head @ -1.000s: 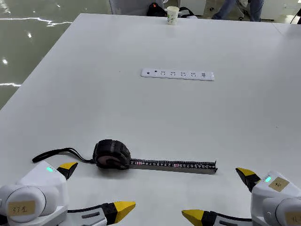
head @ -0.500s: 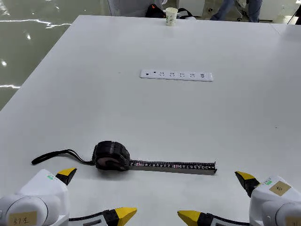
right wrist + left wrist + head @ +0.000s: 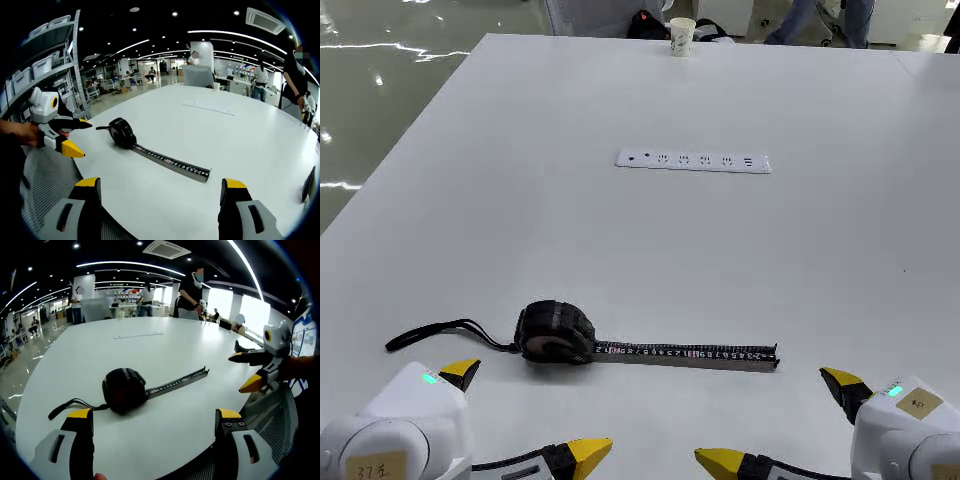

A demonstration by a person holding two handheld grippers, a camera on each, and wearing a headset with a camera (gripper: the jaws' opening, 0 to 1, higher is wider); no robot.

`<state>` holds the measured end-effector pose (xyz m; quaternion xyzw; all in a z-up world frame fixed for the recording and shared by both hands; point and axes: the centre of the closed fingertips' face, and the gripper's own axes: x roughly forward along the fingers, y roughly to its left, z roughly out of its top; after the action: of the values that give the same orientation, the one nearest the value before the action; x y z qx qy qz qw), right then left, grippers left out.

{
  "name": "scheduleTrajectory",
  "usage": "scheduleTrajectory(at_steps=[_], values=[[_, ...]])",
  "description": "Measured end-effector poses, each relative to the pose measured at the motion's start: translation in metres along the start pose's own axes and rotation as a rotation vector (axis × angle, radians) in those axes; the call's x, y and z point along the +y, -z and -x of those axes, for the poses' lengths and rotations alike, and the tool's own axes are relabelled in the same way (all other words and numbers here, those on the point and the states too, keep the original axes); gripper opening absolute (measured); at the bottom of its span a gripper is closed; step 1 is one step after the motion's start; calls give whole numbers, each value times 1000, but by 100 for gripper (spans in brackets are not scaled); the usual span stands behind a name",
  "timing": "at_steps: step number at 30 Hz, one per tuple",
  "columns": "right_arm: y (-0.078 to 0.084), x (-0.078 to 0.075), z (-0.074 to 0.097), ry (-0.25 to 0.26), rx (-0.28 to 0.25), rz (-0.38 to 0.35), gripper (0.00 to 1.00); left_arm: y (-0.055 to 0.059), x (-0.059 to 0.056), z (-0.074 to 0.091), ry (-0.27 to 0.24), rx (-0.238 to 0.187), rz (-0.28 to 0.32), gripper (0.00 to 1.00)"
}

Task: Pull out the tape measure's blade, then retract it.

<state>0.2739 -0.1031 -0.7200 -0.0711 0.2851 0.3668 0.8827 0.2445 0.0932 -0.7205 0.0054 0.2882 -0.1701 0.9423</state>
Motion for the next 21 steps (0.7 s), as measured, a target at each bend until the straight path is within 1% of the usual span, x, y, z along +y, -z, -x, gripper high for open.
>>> scheduleTrajectory(at_steps=[11,21], values=[[1,1,0,-4,6,-7,99,1,1,-1,-4,10,4,99],[2,2,0,-16,10,-13,99,-1,1,-3,-3,12,3,99]])
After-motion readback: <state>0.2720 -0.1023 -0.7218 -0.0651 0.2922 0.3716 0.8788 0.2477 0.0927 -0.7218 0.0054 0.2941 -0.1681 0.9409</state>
